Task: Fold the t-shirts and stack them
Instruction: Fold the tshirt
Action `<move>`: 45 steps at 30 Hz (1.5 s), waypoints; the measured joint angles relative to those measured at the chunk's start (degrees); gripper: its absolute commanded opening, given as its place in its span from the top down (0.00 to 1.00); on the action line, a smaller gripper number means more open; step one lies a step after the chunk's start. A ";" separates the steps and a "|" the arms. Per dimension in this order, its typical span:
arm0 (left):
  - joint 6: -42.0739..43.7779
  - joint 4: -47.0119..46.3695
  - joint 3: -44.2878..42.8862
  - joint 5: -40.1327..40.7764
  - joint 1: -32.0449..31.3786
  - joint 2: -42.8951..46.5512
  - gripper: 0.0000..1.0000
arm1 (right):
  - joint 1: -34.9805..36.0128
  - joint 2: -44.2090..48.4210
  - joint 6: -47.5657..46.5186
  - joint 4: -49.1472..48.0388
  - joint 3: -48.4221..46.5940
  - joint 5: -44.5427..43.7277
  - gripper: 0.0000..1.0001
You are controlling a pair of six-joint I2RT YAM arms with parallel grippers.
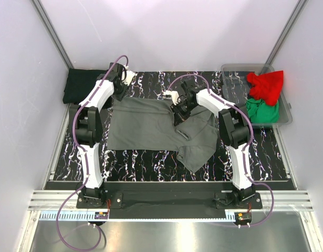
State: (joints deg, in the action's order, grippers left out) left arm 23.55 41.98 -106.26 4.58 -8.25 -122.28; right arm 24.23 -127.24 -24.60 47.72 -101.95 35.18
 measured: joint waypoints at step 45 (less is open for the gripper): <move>2.32 0.35 -3.65 2.16 -1.07 -6.29 0.66 | -19.10 7.19 0.09 0.26 5.60 -10.64 0.59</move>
State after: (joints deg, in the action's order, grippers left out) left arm 25.87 42.33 -109.91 6.74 -9.32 -128.57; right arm 5.13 -120.05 -24.51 47.99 -96.36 24.53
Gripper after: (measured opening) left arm 0.340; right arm 0.406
